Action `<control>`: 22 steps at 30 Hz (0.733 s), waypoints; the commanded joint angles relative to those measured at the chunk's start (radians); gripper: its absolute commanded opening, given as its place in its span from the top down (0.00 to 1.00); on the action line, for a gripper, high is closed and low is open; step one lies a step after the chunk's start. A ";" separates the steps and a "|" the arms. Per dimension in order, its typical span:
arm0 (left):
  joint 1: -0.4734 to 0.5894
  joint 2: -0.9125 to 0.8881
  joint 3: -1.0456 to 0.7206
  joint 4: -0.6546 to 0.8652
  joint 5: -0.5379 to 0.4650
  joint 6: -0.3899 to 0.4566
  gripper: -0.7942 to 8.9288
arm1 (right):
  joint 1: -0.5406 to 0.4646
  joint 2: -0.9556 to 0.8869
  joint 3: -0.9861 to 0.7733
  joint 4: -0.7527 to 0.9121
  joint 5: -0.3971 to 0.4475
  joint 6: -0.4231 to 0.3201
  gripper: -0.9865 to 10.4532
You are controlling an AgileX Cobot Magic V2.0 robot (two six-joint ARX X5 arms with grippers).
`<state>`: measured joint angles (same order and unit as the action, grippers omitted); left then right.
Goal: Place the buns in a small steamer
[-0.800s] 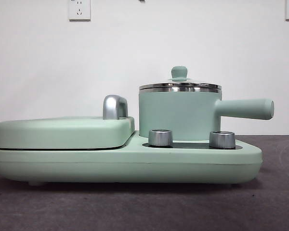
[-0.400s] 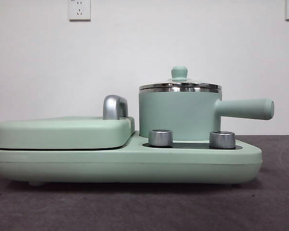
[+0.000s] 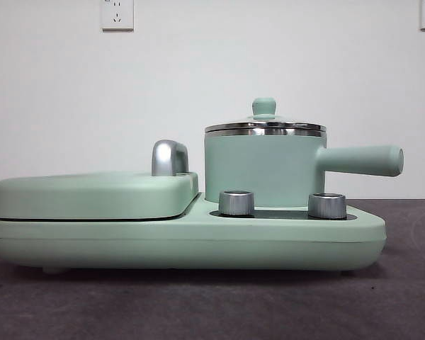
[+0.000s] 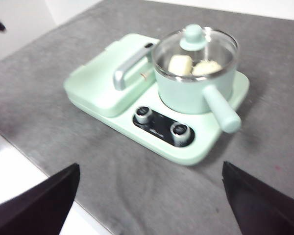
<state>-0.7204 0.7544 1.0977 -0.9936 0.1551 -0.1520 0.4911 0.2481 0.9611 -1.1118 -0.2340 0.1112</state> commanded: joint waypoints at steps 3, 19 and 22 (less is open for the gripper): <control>-0.005 -0.162 -0.159 0.104 -0.004 -0.113 0.51 | 0.007 0.000 0.009 0.028 -0.009 0.000 0.51; -0.005 -0.285 -0.209 0.111 -0.061 -0.167 0.91 | 0.004 0.000 0.009 0.014 -0.028 -0.011 0.89; -0.005 -0.285 -0.209 0.111 -0.061 -0.167 0.91 | 0.004 0.000 0.009 0.019 -0.028 -0.011 0.89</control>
<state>-0.7204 0.4637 0.8825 -0.8917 0.0994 -0.3130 0.4908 0.2481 0.9611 -1.1023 -0.2615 0.1043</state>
